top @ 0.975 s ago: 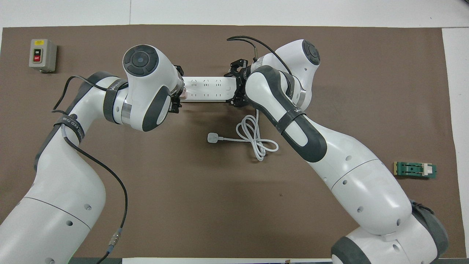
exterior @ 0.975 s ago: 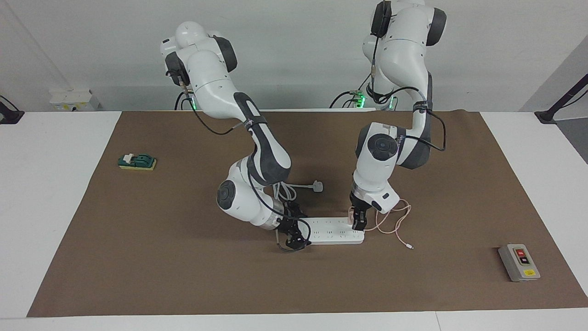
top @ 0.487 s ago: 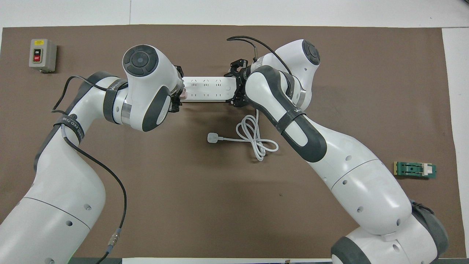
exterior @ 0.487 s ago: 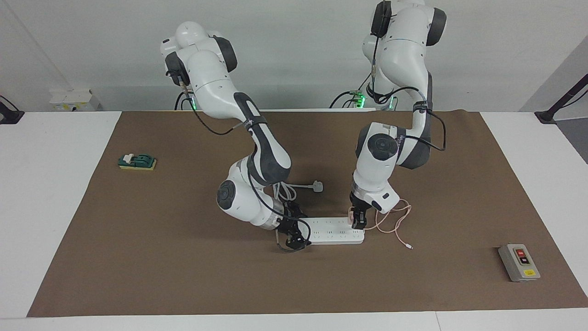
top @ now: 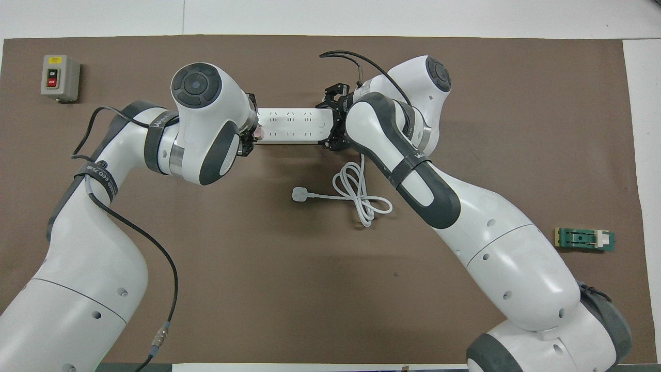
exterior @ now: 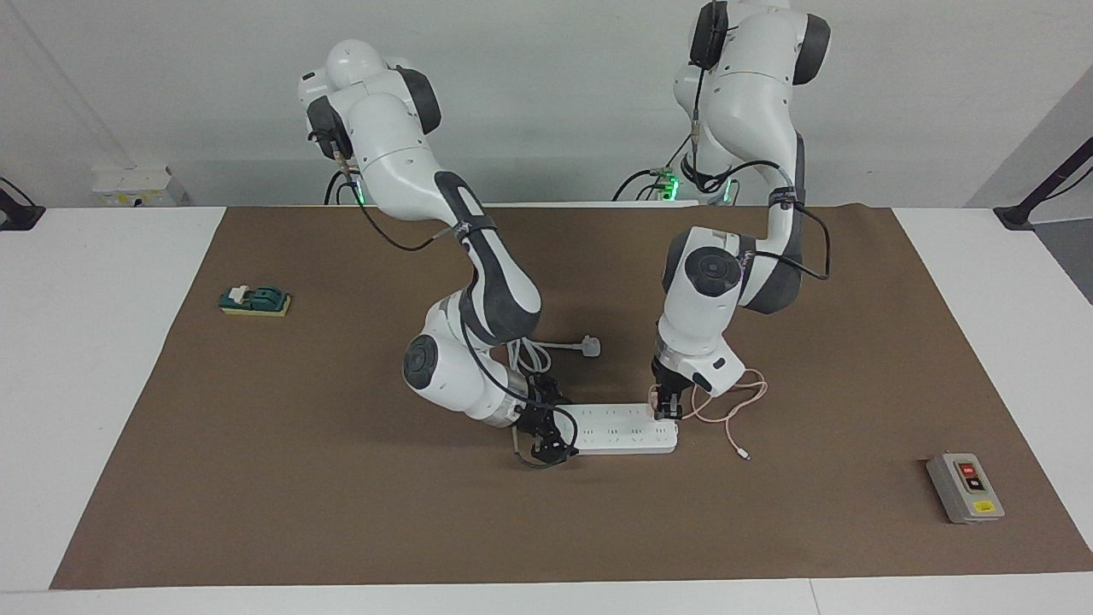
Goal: Unplug charger and place it aside
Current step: 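Pull the pink charger out of the strip with the left gripper, then carry the charger away from the strip with the left gripper and release it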
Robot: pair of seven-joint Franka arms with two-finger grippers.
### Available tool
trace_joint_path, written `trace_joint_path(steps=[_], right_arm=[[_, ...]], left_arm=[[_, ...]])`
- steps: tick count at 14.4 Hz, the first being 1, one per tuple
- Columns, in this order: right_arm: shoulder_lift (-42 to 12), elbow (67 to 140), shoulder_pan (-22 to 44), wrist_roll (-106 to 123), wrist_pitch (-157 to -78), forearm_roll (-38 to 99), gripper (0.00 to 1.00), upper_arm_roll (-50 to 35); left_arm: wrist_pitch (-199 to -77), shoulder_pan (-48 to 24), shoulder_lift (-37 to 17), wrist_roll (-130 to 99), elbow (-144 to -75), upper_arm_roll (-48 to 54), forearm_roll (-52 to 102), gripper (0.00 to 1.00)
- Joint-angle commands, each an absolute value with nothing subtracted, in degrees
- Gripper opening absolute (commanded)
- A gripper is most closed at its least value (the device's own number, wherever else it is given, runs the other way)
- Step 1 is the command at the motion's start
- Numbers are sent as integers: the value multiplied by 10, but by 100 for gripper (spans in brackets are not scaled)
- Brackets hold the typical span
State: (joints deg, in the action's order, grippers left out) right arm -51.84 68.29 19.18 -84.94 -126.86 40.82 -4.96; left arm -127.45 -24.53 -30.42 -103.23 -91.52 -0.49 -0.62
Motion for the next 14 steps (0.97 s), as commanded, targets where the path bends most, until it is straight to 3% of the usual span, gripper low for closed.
trace_joint_path(steps=[1, 8, 14], right_arm=[[-536, 667, 195, -850, -1281, 398, 47, -50], [-536, 667, 194, -850, -1281, 399, 47, -51], [-536, 667, 195, -850, -1292, 400, 47, -51]], left_arm=[[-1281, -253, -286, -1034, -940, -13, -14, 0], [-1175, -239, -286, -1010, -864, -13, -40, 0], [-1097, -203, -218, -899, -861, -14, -39, 0]])
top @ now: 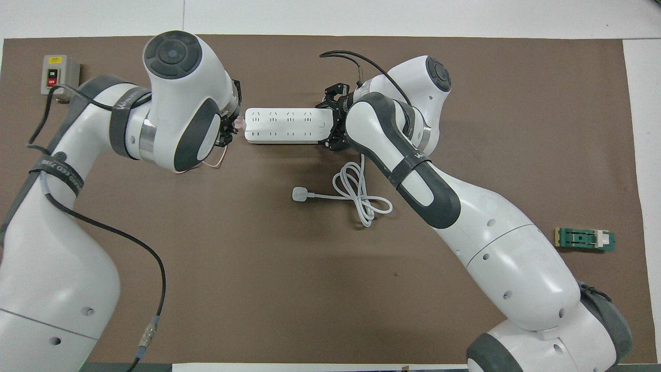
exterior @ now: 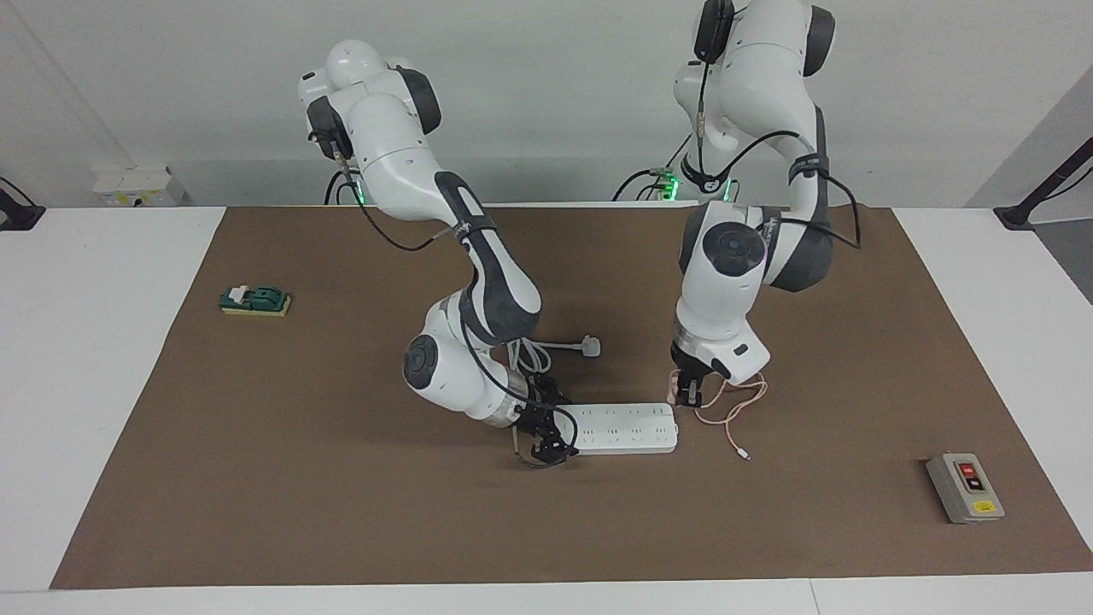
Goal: Unplug charger and place it aside
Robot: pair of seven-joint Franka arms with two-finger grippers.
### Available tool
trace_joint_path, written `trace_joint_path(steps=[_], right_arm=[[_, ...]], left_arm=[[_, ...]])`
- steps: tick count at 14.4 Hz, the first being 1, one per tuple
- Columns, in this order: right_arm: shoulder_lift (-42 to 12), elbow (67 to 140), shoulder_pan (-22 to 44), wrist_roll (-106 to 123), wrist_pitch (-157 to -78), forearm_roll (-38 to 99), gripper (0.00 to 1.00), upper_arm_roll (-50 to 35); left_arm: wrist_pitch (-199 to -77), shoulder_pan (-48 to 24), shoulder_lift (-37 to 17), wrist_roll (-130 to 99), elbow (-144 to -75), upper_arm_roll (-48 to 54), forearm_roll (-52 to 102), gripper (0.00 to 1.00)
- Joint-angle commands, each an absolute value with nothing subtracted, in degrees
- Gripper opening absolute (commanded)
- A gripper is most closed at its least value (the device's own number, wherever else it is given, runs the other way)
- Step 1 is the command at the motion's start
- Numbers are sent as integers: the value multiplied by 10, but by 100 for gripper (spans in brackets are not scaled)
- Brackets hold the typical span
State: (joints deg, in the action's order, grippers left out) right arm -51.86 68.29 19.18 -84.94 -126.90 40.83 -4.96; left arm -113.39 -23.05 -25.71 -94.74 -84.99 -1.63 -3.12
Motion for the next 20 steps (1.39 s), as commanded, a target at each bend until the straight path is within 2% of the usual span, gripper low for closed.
trace_joint_path(steps=[1, 2, 3, 4, 8, 10, 14, 15, 16, 17, 20], right_arm=[[-536, 667, 194, -850, -1293, 400, 48, -51], [-535, 667, 195, -852, -1292, 403, 56, -51], [-534, 667, 194, -856, -1288, 404, 74, -51], [-532, 667, 194, -862, -1286, 405, 100, -51], [-490, 675, 185, -884, -1267, 397, 100, -50], [-455, 692, 177, -884, -1239, 396, 100, -37], [-380, 714, 157, -878, -1149, 365, 100, -1], [-364, 713, 144, -869, -1118, 337, 100, 0], [-346, 714, 134, -843, -1094, 313, 100, 0], [-307, 719, 108, -735, -1024, 269, 100, 1], [-236, 760, 61, -535, -970, 216, 100, 1]], left_arm=[[-1073, -187, -198, -853, -862, -13, -37, 0], [-1044, -168, -179, -797, -862, -14, -36, 0], [-1010, -137, -159, -727, -861, -14, -36, 0], [-986, -109, -136, -655, -862, -15, -36, 0], [-961, 28, -98, -388, -860, -14, -40, 0], [-984, 52, -88, -318, -874, -13, -37, 0], [-1066, 48, -27, -312, -1017, -12, -36, 0], [-1082, 47, -19, -312, -1040, -11, -36, 14], [-1092, 47, -11, -311, -1056, -11, -36, 47], [-1086, 46, -10, -311, -1058, -9, -36, 99], [-1060, 32, -11, -309, -1049, -7, -36, 100]])
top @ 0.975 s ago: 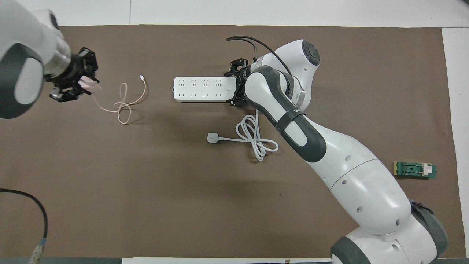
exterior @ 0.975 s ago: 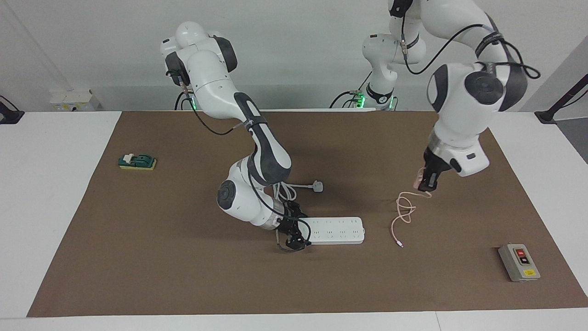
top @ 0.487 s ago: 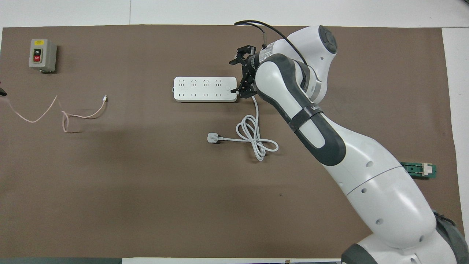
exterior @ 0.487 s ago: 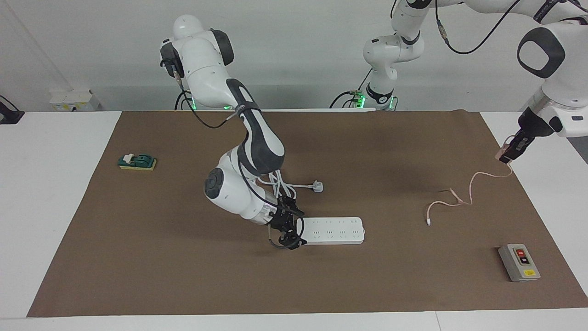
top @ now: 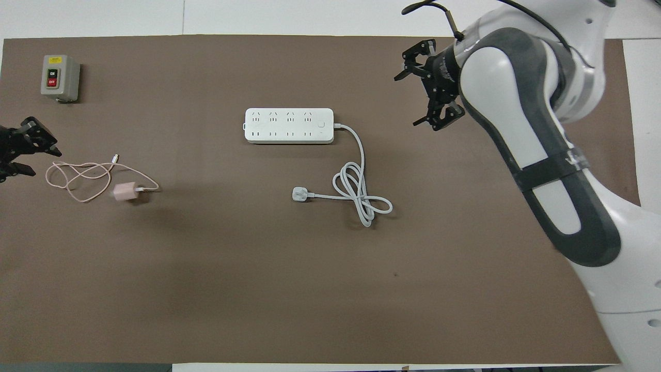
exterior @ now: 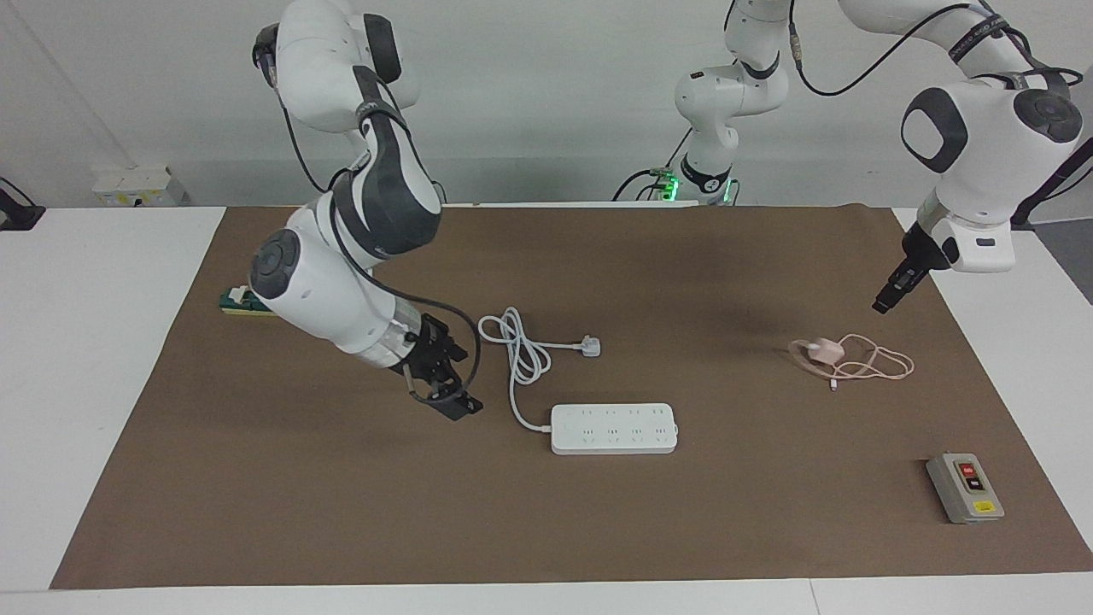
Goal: Unplug charger and place it aside
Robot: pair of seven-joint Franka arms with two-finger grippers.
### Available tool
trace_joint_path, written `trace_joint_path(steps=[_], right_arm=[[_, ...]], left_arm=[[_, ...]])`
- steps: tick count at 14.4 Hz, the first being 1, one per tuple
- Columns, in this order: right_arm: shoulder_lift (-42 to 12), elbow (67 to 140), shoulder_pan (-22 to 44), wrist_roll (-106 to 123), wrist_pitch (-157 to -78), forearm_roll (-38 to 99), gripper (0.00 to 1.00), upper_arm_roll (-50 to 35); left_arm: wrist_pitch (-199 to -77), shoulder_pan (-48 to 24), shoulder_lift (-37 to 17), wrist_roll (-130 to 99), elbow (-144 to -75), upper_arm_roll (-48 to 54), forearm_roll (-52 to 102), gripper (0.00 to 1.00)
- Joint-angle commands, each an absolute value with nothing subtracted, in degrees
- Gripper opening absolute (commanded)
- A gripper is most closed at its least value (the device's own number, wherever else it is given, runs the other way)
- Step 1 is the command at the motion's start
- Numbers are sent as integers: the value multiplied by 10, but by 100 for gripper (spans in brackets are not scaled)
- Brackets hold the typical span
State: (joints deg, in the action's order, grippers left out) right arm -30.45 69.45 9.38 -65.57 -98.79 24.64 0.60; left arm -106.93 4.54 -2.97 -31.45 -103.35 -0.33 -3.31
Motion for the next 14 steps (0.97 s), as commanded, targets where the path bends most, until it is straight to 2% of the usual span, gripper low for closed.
trace_joint_path(steps=[1, 4, 7, 11, 14], right_arm=[[-218, 774, 48, -478, -959, 201, 100, 2], [-189, 780, 18, -319, -915, 149, 100, 1], [-163, 780, 4, -156, -896, 85, 100, 1], [-117, 784, -2, -17, -868, 19, 100, 1], [-35, 862, -14, 14, -860, 3, 100, 1]], left_arm=[[-1052, 25, -11, -309, -1038, -6, -34, 100], [-1012, 4, -14, -278, -996, -4, -26, 100], [-910, 4, -4, -226, -948, -1, 14, 100], [-848, 1, 25, -127, -942, 9, 12, 100], [-837, -13, 30, -122, -940, 2, 13, 100]])
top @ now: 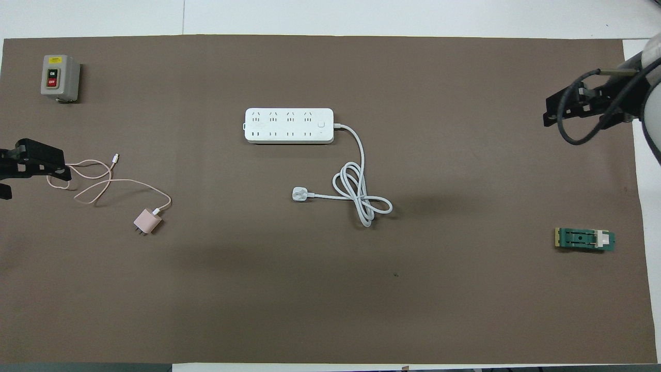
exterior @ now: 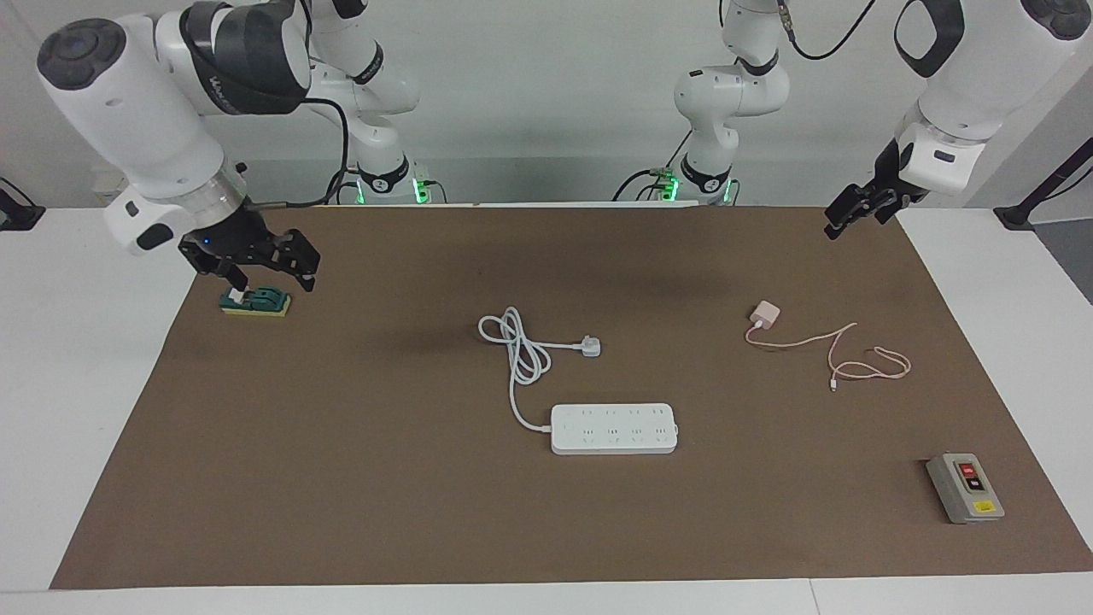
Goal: Unplug charger and place it aside
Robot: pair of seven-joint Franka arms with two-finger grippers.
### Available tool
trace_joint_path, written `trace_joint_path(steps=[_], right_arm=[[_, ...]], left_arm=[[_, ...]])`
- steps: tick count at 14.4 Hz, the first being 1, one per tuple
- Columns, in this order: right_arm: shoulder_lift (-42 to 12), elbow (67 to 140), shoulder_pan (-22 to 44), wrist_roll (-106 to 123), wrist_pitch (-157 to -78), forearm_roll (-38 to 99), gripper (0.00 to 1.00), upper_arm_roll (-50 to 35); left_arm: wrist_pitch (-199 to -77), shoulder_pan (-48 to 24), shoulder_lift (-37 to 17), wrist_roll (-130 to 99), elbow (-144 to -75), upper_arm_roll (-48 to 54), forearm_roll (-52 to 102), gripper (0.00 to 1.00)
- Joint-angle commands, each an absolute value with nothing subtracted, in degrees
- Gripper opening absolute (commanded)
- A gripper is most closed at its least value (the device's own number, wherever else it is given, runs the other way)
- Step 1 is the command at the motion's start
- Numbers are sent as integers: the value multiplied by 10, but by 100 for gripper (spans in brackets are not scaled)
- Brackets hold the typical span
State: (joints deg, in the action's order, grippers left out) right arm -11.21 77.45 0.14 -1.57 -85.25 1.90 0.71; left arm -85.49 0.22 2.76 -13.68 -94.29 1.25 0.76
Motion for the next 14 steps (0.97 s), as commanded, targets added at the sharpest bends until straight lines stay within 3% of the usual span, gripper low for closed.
trace_joint_path(steps=[1, 3, 5, 14], right_arm=[[-2, 898, -17, 14, -862, 2, 100, 1], [32, 945, -16, 13, -868, -9, 100, 0], [34, 962, -16, 16, -899, -23, 100, -6], [32, 954, -33, 25, -917, -26, 100, -25]], left_arm=[[-842, -18, 31, -119, -940, -4, 13, 100], [-847, -51, 26, -103, -934, -32, 15, 100], [-846, -59, 8, -94, -914, -39, 18, 100], [-862, -19, 8, -22, -917, -4, 19, 100]])
